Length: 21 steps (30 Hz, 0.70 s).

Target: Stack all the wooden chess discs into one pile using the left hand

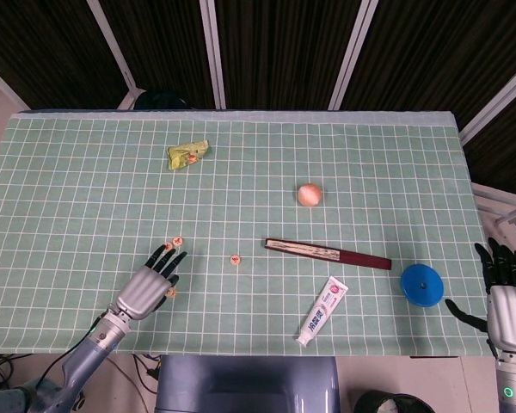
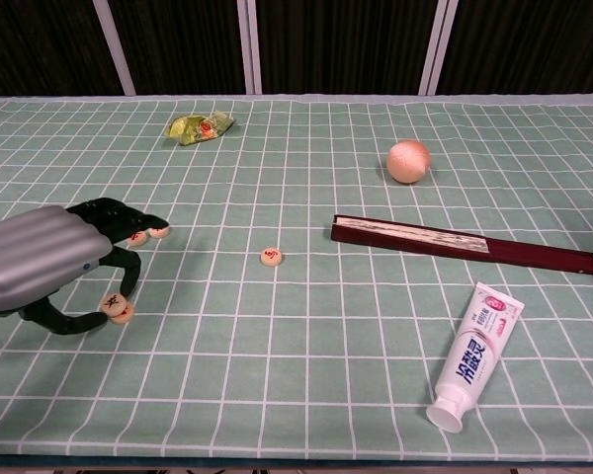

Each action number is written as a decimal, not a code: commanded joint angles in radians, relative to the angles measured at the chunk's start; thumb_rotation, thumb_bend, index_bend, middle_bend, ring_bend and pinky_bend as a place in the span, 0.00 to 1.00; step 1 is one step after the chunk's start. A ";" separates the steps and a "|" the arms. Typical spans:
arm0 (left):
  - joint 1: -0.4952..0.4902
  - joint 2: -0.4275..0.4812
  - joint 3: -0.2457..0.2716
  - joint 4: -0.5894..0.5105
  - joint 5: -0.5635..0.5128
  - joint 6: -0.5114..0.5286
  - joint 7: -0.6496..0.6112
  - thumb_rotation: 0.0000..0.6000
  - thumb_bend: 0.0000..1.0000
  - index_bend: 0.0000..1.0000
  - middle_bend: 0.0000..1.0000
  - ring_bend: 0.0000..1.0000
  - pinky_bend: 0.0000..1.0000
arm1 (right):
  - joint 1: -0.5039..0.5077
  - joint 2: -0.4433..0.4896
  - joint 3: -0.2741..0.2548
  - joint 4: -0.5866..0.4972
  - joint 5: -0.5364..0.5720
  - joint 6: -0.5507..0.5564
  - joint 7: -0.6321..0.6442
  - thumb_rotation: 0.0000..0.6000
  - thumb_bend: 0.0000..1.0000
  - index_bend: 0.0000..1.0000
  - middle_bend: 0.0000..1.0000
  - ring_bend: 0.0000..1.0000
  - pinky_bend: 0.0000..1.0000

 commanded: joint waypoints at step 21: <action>0.007 -0.013 -0.015 -0.001 0.011 -0.014 0.033 1.00 0.32 0.50 0.00 0.00 0.00 | -0.001 -0.001 0.001 0.001 0.001 0.002 -0.001 1.00 0.23 0.09 0.01 0.00 0.00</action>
